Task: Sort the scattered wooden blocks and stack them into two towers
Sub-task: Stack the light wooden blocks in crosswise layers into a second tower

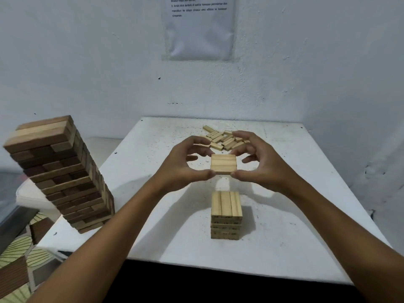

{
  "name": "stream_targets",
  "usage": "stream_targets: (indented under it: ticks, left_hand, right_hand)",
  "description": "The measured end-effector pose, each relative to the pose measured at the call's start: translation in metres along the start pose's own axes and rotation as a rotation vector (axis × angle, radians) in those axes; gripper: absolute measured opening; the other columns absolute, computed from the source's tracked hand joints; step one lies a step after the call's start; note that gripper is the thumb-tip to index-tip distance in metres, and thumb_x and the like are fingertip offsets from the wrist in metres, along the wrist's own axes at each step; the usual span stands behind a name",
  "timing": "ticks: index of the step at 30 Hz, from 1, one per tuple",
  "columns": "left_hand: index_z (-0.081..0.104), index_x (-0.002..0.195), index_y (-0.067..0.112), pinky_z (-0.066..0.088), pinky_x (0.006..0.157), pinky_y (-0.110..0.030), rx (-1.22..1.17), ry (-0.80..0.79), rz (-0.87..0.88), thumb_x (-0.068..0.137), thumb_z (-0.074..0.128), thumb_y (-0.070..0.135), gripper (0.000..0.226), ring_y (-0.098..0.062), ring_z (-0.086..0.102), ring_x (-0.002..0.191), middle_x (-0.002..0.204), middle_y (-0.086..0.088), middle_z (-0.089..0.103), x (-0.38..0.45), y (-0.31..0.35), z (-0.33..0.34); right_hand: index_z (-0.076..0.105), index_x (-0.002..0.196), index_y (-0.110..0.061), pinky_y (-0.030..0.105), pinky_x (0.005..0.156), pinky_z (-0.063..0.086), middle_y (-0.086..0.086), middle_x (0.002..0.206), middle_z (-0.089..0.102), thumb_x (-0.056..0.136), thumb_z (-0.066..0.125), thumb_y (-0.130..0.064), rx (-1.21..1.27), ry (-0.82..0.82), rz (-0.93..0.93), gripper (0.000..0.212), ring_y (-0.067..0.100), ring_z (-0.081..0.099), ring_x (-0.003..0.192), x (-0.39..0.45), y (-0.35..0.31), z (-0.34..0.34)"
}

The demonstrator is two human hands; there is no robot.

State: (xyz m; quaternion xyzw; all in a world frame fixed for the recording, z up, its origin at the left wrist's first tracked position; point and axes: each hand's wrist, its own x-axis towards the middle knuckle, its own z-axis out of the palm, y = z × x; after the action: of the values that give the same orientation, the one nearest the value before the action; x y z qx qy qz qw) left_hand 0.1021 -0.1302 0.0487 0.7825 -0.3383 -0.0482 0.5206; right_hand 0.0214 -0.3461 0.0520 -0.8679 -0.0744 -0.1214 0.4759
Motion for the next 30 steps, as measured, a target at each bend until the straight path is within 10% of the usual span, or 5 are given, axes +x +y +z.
stream_targets:
  ticks: [30]
  left_hand:
    - [0.063,0.108,0.031,0.050,0.096,-0.042,-0.124,-0.008,-0.006,0.060,0.080,0.035,0.051,-0.015,0.061,0.105,0.104,0.008,0.068,-0.078,0.008,0.023]
  right_hand:
    - [0.045,0.131,-0.041,0.040,0.091,0.050,-0.010,0.104,0.065,0.061,0.080,-0.030,0.093,0.019,0.028,0.079,0.012,0.058,0.110,-0.075,-0.010,0.024]
